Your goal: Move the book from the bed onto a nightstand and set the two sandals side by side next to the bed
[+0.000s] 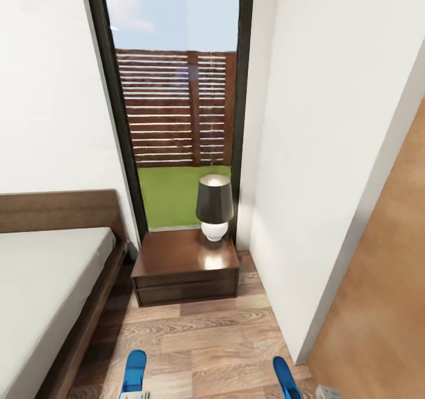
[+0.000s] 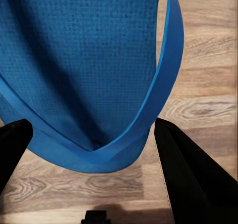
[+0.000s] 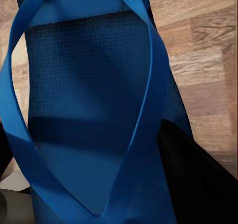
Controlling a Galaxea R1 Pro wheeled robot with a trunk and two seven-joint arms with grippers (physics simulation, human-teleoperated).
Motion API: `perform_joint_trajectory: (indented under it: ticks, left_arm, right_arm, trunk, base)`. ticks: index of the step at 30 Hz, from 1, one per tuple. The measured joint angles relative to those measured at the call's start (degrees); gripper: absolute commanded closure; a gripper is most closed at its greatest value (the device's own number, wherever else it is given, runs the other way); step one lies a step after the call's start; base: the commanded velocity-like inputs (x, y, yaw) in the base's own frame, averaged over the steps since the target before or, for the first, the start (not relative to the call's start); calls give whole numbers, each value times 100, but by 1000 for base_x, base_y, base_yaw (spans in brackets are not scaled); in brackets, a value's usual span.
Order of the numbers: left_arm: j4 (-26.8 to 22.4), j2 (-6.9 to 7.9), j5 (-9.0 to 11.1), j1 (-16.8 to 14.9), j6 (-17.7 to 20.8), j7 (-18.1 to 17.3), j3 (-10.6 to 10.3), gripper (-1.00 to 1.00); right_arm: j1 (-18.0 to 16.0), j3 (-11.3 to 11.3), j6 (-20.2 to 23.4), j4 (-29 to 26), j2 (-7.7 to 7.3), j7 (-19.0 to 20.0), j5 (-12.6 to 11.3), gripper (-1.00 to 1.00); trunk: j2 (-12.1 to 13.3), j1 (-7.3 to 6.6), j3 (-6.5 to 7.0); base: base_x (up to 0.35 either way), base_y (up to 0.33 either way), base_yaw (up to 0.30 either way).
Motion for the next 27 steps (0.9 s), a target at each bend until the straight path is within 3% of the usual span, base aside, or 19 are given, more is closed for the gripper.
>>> perform_joint_trajectory:
  ticks: [21,27]
  left_arm:
    - [0,-1,2,-3,-1,-1,3,100]
    - [-2,0,0,-4,0,0,3,100]
  right_arm:
    - [0,0,0,0,2,0,0,100]
    - [-1,1,2,0,1,-1,0,100]
  trunk:
    - [0,0,0]
    - [0,0,0]
  base:
    - [331,-50,1]
    - [331,-1,115]
